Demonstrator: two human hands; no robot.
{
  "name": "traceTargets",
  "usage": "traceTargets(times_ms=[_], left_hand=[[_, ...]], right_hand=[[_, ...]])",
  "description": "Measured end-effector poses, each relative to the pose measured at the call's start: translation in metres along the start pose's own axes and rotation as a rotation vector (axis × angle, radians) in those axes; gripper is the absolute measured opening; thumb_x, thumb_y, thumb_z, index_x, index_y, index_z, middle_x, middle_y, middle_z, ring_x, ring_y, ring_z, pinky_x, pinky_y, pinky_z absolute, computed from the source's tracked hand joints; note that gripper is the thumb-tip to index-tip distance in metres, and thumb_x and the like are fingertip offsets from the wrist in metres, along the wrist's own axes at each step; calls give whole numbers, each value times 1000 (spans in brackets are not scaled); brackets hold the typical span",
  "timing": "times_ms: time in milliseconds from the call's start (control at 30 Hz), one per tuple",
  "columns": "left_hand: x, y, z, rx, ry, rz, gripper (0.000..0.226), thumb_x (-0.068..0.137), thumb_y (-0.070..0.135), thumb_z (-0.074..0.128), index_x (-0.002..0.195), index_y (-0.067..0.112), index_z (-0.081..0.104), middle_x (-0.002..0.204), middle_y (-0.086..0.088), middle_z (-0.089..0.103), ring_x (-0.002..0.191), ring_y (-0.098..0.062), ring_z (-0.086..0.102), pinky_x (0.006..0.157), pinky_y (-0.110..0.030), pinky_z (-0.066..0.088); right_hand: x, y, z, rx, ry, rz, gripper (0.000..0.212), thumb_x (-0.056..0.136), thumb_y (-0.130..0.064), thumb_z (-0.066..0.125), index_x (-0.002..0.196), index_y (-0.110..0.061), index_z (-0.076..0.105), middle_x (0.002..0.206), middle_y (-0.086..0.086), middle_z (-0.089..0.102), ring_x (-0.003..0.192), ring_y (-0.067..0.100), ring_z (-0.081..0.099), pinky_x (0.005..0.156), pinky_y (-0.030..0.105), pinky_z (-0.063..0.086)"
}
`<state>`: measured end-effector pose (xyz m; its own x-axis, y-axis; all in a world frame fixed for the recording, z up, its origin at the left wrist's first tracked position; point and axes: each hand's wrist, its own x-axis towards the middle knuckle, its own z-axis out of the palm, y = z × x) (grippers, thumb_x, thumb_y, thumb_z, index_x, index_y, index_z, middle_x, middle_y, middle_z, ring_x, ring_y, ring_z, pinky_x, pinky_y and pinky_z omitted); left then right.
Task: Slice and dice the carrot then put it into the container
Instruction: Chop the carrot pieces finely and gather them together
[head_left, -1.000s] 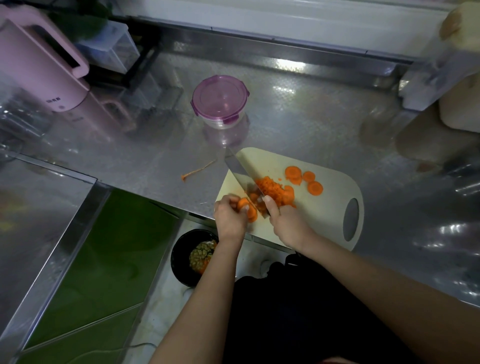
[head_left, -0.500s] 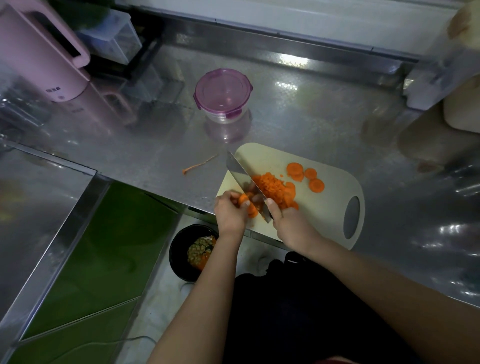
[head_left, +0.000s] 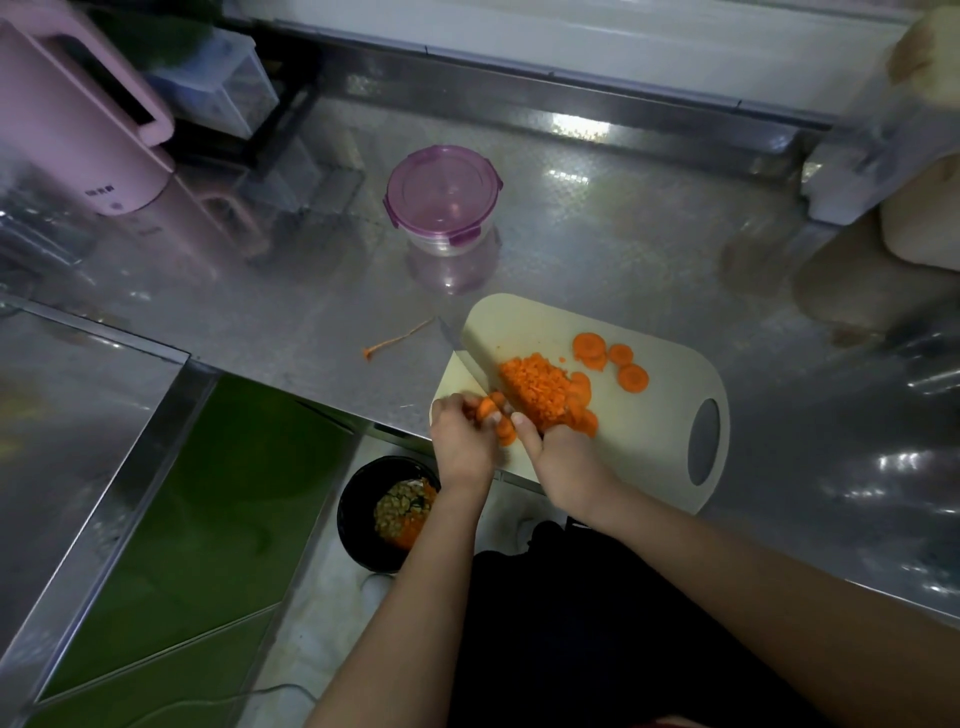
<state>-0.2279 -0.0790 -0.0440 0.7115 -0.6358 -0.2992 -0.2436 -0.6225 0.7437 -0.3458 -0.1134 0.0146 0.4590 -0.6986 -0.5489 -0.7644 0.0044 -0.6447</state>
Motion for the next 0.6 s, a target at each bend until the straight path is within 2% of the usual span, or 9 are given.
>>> traceTargets(times_ms=[33, 67, 167, 233, 300, 433, 533, 600], left_hand=[[0, 1, 0, 3, 5, 2, 14, 79, 8, 69, 87, 13, 59, 103, -12, 59, 83, -16, 53, 74, -18, 38], [0, 1, 0, 2, 5, 2, 14, 79, 8, 68, 88, 12, 59, 104, -12, 58, 83, -16, 53, 75, -18, 38], [-2, 3, -2, 1, 1, -6, 14, 80, 7, 67, 90, 10, 59, 106, -12, 56, 84, -18, 53, 78, -23, 41], [-2, 3, -2, -5, -3, -14, 15, 80, 7, 67, 91, 8, 59, 107, -14, 56, 86, -20, 55, 82, -28, 44], [-2, 4, -3, -18, -8, -27, 16, 80, 7, 68, 94, 8, 60, 109, -13, 56, 86, -17, 55, 83, -27, 44], [-4, 3, -2, -26, 2, -21, 15, 81, 10, 68, 95, 11, 61, 107, -11, 59, 84, -12, 54, 77, -17, 39], [-7, 3, -1, -30, 23, -28, 17, 82, 13, 69, 98, 11, 63, 105, -10, 61, 84, -12, 56, 76, -17, 39], [-7, 2, 1, -38, 35, -31, 19, 82, 16, 70, 99, 9, 65, 103, -11, 62, 85, -13, 58, 77, -19, 41]], right_hand=[[1, 0, 2, -5, 12, -4, 51, 100, -43, 32, 84, -4, 59, 69, 3, 50, 77, 25, 54, 54, 23, 35], [3, 0, 3, -25, 37, -8, 57, 100, -46, 31, 76, -2, 59, 66, 6, 52, 78, 29, 59, 58, 27, 38], [7, -2, 6, -54, 79, -17, 61, 99, -49, 30, 56, -10, 47, 60, 8, 51, 79, 35, 62, 65, 29, 39], [9, -3, 5, -63, 83, -29, 61, 99, -50, 29, 55, -10, 46, 64, 11, 53, 80, 34, 62, 67, 31, 41], [14, -2, 3, -42, 57, -17, 58, 99, -50, 29, 60, -10, 47, 68, 10, 53, 80, 30, 59, 68, 29, 38], [23, 4, -3, 38, 44, 20, 66, 97, -54, 28, 54, -8, 49, 55, 5, 48, 65, 26, 52, 64, 28, 35], [22, 8, -6, 71, 59, -8, 67, 97, -54, 28, 53, -8, 50, 52, 3, 47, 54, 20, 48, 57, 29, 35], [20, 8, -7, 99, 75, -37, 68, 97, -55, 27, 60, -5, 57, 53, 4, 49, 55, 19, 49, 59, 29, 36]])
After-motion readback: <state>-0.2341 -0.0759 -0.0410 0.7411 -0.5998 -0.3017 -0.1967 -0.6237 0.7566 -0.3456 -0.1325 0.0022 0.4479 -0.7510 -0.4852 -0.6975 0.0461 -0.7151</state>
